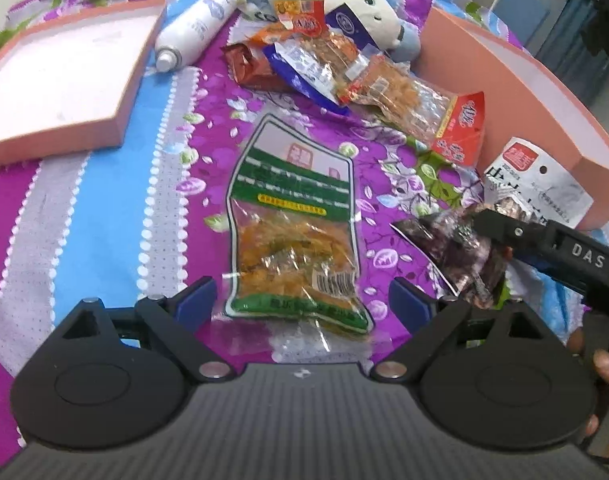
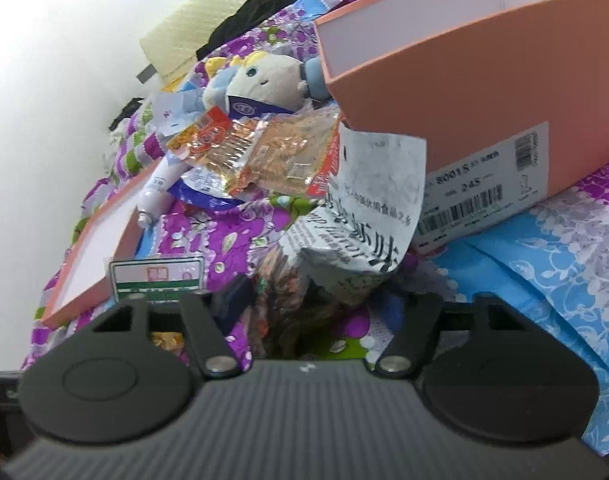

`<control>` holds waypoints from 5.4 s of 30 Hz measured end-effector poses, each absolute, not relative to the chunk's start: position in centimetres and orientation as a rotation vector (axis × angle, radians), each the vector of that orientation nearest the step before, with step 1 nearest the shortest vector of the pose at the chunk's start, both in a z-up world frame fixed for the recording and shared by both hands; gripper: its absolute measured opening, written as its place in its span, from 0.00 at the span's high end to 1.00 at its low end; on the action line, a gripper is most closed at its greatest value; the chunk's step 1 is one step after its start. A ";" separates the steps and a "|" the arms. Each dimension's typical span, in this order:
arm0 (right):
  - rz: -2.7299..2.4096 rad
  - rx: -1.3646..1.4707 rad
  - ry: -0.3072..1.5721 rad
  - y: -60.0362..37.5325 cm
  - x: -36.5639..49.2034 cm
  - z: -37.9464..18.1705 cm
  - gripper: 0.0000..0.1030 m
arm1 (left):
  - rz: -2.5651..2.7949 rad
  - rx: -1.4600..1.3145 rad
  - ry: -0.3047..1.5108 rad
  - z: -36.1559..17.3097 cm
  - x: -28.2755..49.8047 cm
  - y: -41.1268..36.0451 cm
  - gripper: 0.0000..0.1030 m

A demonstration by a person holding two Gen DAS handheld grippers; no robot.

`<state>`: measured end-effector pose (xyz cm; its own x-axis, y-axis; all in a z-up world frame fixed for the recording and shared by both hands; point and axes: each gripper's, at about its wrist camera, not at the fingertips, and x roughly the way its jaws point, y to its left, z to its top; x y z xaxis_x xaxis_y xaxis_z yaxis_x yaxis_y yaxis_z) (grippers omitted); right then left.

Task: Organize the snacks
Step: 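Grasp the green-labelled snack bag with the left tool while the right holds the white bag, then lift both bags and carry them over the open pink box, then open both tools to drop the bags into the pink box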

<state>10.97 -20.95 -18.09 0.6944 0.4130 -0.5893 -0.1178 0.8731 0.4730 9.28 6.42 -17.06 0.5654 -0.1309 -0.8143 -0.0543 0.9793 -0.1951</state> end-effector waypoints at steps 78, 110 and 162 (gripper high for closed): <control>0.307 0.084 0.815 -21.1 5.1 -13.4 0.47 | -0.041 0.018 0.991 -19.4 9.2 1.9 0.19; 0.335 0.076 0.699 -22.2 3.5 -6.1 0.50 | -0.092 -0.250 0.871 -9.0 6.7 2.4 0.55; 0.078 0.131 0.731 -38.0 24.3 -8.1 0.30 | -0.433 -0.062 0.841 -4.0 33.6 -18.4 0.40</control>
